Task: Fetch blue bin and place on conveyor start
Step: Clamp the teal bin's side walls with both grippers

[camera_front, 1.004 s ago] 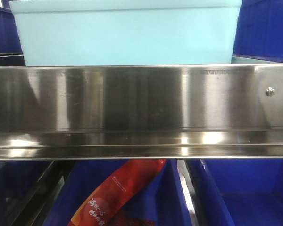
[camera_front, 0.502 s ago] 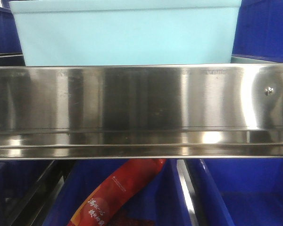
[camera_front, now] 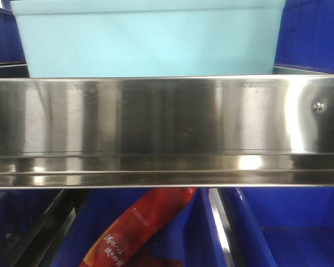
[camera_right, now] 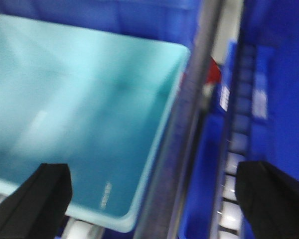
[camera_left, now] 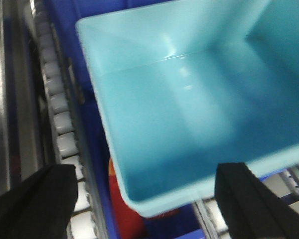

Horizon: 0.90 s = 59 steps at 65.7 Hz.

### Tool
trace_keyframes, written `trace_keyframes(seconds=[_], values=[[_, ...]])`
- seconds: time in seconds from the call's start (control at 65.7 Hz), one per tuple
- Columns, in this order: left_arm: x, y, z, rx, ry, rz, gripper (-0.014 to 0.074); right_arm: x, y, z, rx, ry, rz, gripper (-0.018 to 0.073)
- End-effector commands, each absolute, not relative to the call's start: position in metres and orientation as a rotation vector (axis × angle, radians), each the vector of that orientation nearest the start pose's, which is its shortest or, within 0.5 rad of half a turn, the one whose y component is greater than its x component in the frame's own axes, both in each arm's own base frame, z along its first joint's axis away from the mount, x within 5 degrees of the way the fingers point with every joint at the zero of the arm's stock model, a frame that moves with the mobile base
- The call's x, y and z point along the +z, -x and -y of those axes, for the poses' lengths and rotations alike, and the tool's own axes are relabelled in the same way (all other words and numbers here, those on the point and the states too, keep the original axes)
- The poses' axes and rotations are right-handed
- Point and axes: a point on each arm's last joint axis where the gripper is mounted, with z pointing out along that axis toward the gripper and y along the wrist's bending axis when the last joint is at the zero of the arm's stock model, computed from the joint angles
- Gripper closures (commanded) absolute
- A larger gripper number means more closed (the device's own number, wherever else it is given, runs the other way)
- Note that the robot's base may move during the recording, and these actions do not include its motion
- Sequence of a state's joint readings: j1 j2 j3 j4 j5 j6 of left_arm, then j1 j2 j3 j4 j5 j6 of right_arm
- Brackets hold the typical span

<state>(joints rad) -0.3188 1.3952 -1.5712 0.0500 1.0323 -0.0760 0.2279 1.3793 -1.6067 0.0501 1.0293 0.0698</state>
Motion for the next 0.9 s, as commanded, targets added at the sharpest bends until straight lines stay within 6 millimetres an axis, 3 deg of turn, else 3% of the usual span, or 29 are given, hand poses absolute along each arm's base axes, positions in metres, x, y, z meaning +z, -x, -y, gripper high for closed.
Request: trace_keyframes(seconds=[0.0, 0.244, 0.441, 0.563, 0.639, 0.715, 0.807, 0.883], values=[[0.428, -0.300, 0.088, -0.099, -0.237, -2.377, 0.0132, 0.442, -0.299, -0.071, 0.173, 0.158, -2.377, -0.0010], [0.381, -0.358, 0.081, -0.094, -0.154, -2.538, 0.0132, 0.408, -0.353, -0.084, 0.153, 0.166, -2.501, -0.0010], [0.345, -0.381, 0.081, -0.117, -0.121, -2.635, 0.0132, 0.374, -0.379, -0.090, 0.140, 0.170, -2.571, -0.0010], [0.337, -0.386, 0.082, -0.133, -0.115, -2.654, 0.0132, 0.358, -0.389, -0.092, 0.137, 0.171, -2.607, 0.0015], [0.337, -0.387, 0.083, -0.136, -0.114, -2.649, 0.0153, 0.353, -0.392, -0.093, 0.134, 0.172, -2.621, 0.0095], [0.337, -0.387, 0.083, -0.136, -0.114, -2.651, 0.0228, 0.350, -0.394, -0.094, 0.133, 0.172, -2.629, 0.0238], [0.337, -0.387, 0.083, -0.135, -0.114, -2.653, 0.0405, 0.350, -0.394, -0.094, 0.133, 0.172, -2.629, 0.0489], [0.337, -0.387, 0.083, -0.135, -0.114, -2.653, 0.0609, 0.350, -0.394, -0.093, 0.130, 0.173, -2.628, 0.0675]])
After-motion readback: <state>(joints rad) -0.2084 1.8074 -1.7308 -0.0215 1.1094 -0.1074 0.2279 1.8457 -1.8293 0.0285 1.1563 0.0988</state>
